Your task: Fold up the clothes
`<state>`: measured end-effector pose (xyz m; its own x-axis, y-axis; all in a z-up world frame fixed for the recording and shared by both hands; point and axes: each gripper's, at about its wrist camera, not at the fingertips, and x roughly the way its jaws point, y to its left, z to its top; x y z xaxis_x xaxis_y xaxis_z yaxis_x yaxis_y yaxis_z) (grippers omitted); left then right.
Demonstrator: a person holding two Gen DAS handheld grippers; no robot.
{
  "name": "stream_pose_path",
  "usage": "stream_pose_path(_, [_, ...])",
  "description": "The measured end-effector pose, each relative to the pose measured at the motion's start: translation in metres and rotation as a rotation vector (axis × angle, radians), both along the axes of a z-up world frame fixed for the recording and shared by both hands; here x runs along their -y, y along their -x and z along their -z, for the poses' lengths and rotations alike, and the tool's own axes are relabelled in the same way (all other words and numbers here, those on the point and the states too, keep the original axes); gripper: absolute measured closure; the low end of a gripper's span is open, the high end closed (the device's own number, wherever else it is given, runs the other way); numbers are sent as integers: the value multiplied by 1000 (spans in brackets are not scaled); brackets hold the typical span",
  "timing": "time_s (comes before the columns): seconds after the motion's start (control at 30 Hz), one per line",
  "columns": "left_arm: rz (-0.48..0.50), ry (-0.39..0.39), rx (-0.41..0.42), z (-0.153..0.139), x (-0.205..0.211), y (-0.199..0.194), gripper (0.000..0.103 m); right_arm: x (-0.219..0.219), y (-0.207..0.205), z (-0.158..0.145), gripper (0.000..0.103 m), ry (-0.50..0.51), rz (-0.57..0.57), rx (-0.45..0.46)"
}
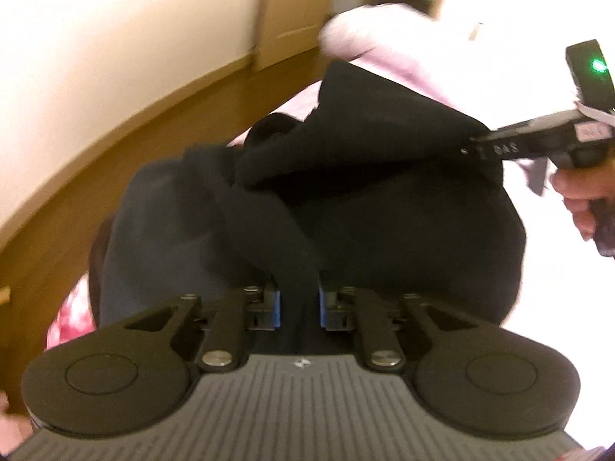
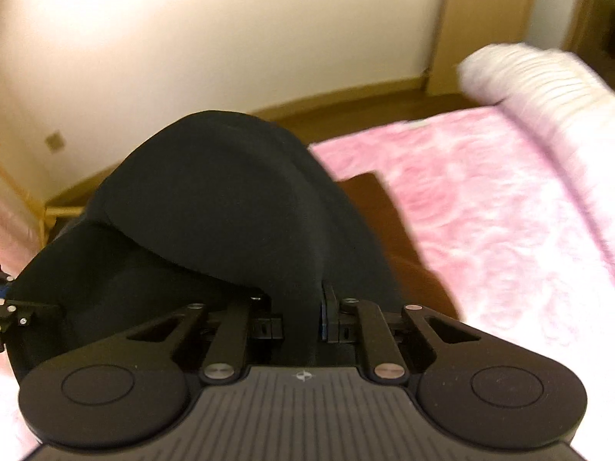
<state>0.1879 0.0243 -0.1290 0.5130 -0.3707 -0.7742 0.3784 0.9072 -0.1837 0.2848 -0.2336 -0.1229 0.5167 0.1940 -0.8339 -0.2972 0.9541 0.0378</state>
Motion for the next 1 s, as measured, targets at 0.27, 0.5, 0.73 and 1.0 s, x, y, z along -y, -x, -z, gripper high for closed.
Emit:
stream_pose_path(0.27, [285,114,141,-57,82,68,91,93,121,-70,90,-20,257,121])
stream_pose_path(0.5, [566,165,191,-83,201,170,91,201,291,-99,90,-27,575,160])
stream_pose_path(0.73, [789,148,61,-59,332,325,90,306,490,-66,89,-108,853,98])
stream_pose_path(1.0, [997,36,-140,-2,411,433,71,365,692,11,79,-173,1081,-150])
